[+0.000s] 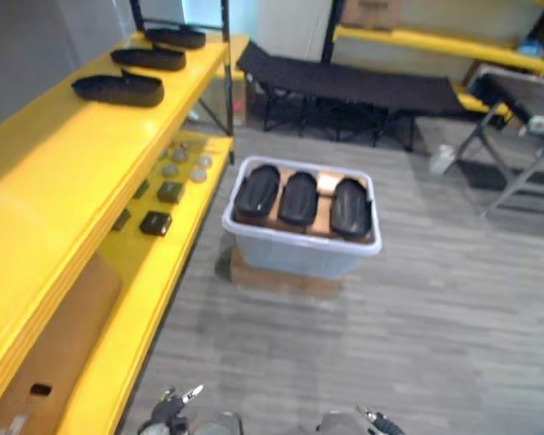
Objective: Walk over and take plastic housings, then place them on the shelf
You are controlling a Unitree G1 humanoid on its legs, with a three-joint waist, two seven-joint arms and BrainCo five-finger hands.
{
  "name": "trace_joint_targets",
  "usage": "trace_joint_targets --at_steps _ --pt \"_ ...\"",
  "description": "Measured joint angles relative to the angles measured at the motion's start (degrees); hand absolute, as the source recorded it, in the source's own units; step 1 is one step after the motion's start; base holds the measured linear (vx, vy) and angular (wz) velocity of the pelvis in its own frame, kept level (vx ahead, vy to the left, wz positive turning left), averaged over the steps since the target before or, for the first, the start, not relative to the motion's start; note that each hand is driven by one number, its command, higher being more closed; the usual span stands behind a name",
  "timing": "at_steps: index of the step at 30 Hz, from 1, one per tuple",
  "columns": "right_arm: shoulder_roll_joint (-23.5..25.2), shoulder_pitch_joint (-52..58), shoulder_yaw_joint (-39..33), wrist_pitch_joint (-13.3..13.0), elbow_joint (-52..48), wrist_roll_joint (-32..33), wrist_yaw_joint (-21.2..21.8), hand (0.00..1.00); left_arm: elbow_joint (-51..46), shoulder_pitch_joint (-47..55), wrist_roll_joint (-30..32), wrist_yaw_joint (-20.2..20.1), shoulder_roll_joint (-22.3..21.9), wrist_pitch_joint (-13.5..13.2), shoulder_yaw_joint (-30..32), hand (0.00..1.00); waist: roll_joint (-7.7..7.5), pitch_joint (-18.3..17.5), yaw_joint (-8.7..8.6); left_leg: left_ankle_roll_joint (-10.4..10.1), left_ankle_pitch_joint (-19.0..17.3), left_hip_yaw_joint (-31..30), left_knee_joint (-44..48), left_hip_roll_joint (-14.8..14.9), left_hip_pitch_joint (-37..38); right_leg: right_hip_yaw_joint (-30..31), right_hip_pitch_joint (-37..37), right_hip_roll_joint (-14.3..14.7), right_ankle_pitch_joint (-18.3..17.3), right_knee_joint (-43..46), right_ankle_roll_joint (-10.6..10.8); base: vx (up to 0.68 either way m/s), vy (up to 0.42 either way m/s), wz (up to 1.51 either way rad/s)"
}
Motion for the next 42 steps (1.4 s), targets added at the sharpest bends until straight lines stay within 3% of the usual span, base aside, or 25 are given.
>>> trace_joint_targets --at_steps 3,5,6,7,9,10,11,13,15,17,20,22,23,24,26,28,30,32,34,38,42 --pt "-0.57 -0.15 -0.43 -0.01 -0.4 -0.19 -0.05 0.0 -2.08 -0.88 -0.06 0.83 -0.72 -0.3 -0.38 0.0 1.08 -0.11 -0.17 -2.61 -1.57 -1.11 -0.81 2.4 1.71 -0.78 -4.41 0.69 0.99 -15.57 0.39 0.41 -0.131 0.32" --pt "-0.81 0.16 -0.4 0.05 -0.74 -0.47 -0.18 0.0 -2.95 -1.04 -0.21 1.59 -0.78 -1.05 -2.21 0.0 2.01 0.06 -0.6 -6.5 -3.93 -2.16 -0.57 6.1 4.01 4.61 -5.28 3.85 9.49 -29.52 0.55 0.45 -0.301 0.24" --pt "-0.51 0.57 -0.3 0.05 -0.96 -0.86 -0.17 0.0 -3.04 -0.99 -0.28 1.96 -0.91 -1.31 -2.22 0.0 1.72 -0.08 -0.68 -8.17 -4.99 -2.32 -0.4 7.09 5.03 7.12 -5.23 4.34 13.83 -32.81 0.13 0.6 -0.548 0.39" --pt "0.44 1.58 -0.24 0.03 -1.06 -1.0 -0.19 0.0 -3.01 -0.4 -0.57 2.21 -0.76 -1.42 -2.21 0.0 -0.05 -0.66 -0.95 -10.9 -7.21 -3.2 0.68 7.38 6.69 10.07 -5.38 3.45 20.03 -32.41 0.8 0.44 -0.448 0.32" --pt "-1.15 1.12 0.03 0.01 -1.38 -1.16 -0.24 0.0 -1.8 -0.46 -0.54 2.24 -3.19 -1.42 -2.13 0.0 4.2 -0.47 -1.34 -12.21 -8.22 -3.59 2.13 11.5 7.62 8.22 -5.63 6.35 16.68 -26.65 0.08 0.35 -0.357 0.26" --pt "-1.81 1.24 0.41 -0.01 -1.74 -1.98 -0.13 0.0 -1.52 -0.25 -0.57 2.05 -4.49 -1.67 -1.97 0.0 4.79 -1.09 -1.24 -13.73 -7.06 -3.54 3.38 12.18 6.93 8.2 -6.34 6.69 12.83 -24.22 -0.55 0.34 -0.346 0.2" --pt "-3.46 0.68 1.96 0.08 -1.8 -2.91 -0.13 0.0 -0.5 0.21 -0.6 1.99 -6.79 -1.79 -1.33 0.0 6.61 -1.41 -1.15 -14.27 -5.73 -4.23 5.77 14.11 6.42 7.02 -6.36 8.04 10.26 -21.5 -2.0 0.34 -0.348 0.16" --pt "-4.48 0.78 4.67 0.02 -2.0 -4.34 -0.43 0.0 -0.14 1.86 -1.62 1.96 -8.24 -2.01 1.07 0.0 7.39 -2.09 -1.04 -13.07 -2.56 -6.19 11.95 14.92 3.25 6.01 -4.63 9.06 8.98 -22.4 -3.28 0.29 -0.332 0.19" --pt "-5.08 1.47 10.76 0.0 -4.05 -5.42 -1.63 0.0 -0.13 2.03 -4.96 2.42 -7.95 -2.66 2.96 0.0 6.64 -1.76 -0.93 -12.05 2.95 -8.36 23.61 14.65 -3.16 4.39 -0.13 9.15 8.88 -28.29 -3.6 0.22 -0.326 0.3" --pt "-6.49 3.17 18.02 -0.13 -8.77 -6.75 -2.73 0.0 -0.76 2.66 -7.43 2.9 -7.92 -3.73 2.94 0.0 6.52 -1.8 -0.87 -11.57 2.32 -5.17 29.28 15.38 -8.08 3.3 2.13 9.21 9.33 -32.01 -3.87 0.13 -0.185 0.17" --pt "-9.71 4.23 30.14 -1.29 -20.39 -9.22 -3.19 0.0 -1.16 2.96 -8.12 4.93 -7.54 -4.84 2.8 0.0 6.18 -1.72 -0.73 -11.05 -1.62 3.37 21.09 14.64 -11.53 3.43 3.97 8.48 11.0 -36.07 -2.94 0.15 -0.041 -0.07" --pt "-10.45 3.08 37.86 -2.9 -28.6 -10.61 -3.05 0.0 -1.4 3.08 -7.92 6.35 -7.23 -5.65 1.93 0.0 5.82 -1.74 -0.77 -11.02 -1.15 3.08 10.62 11.87 -12.32 3.71 3.88 7.28 11.73 -36.95 -1.71 0.11 0.123 -0.16" --pt "-10.9 1.24 43.83 -4.96 -32.97 -11.69 -2.16 0.0 -1.73 2.96 -7.98 7.49 -6.99 -5.9 0.3 0.0 5.66 -1.59 -0.51 -9.77 2.13 2.77 5.33 10.39 -12.63 4.48 3.9 6.89 12.52 -37.78 -0.4 0.12 0.199 -0.2" --pt "-10.44 -1.23 50.36 -6.24 -36.7 -12.74 -0.82 0.0 -1.89 2.88 -7.01 8.01 -6.07 -5.86 -1.6 0.0 4.25 -2.69 0.48 -9.32 2.52 3.27 4.16 8.08 -12.21 5.17 3.98 5.53 13.79 -39.95 1.15 0.16 0.219 -0.15" --pt "-9.67 -5.54 59.74 -8.58 -44.72 -13.39 2.05 0.0 -1.95 2.15 -6.31 8.63 -3.69 -5.93 -4.59 0.0 1.89 -2.78 0.65 -8.44 2.19 3.63 4.52 5.93 -12.9 5.14 4.68 3.54 15.0 -42.59 2.25 0.14 0.18 0.04" --pt "-8.83 -10.68 66.85 -10.76 -52.06 -13.15 5.16 0.0 -1.83 1.47 -3.82 8.65 -2.1 -5.81 -6.86 0.0 0.62 -3.31 1.01 -7.86 1.86 4.12 4.58 5.02 -12.69 5.35 5.03 2.73 15.9 -43.52 2.53 0.12 0.15 -0.05" --pt "-7.56 -15.96 70.68 -11.98 -58.49 -10.3 6.94 0.0 -1.89 1.26 -2.21 8.68 -1.59 -5.86 -8.69 0.0 0.63 -3.31 1.5 -7.55 1.66 4.55 4.12 5.0 -11.57 5.75 5.19 2.73 16.65 -43.32 2.3 0.07 0.06 -0.22" --pt "-5.09 -21.29 70.8 -12.99 -65.12 -2.76 7.53 0.0 -1.85 0.59 -1.6 8.72 -1.53 -5.83 -10.55 0.0 0.81 -3.27 1.91 -7.53 1.64 5.16 2.9 5.01 -11.09 6.88 4.62 2.82 16.86 -43.38 2.25 0.05 0.013 -0.21" --pt "-3.61 -25.99 68.57 -13.31 -67.52 -0.03 6.11 0.0 -1.32 -0.58 -1.02 8.75 -1.74 -5.73 -11.71 0.0 1.01 -3.03 2.14 -7.53 1.64 5.87 2.25 5.02 -11.33 7.09 3.51 3.0 16.89 -43.45 2.23 0.0 -0.012 -0.18" --pt "-3.2 -31.54 53.63 -13.63 -70.37 -0.34 -4.75 0.0 -2.21 -1.88 -1.04 10.54 -2.18 -5.82 -13.64 0.0 1.84 -0.45 2.04 -7.45 1.71 5.83 2.36 5.24 -12.9 7.53 1.71 3.21 16.88 -43.03 2.23 -0.07 -0.017 -0.06" --pt "-5.35 -33.69 34.35 -13.59 -73.23 -6.25 -15.91 0.0 -5.76 -3.76 -0.68 12.37 -1.9 -5.95 -13.48 0.0 1.28 5.31 1.85 -7.12 1.93 5.68 5.47 5.75 -18.48 8.35 -3.11 3.6 17.4 -41.82 1.55 -0.11 -0.019 -0.03"
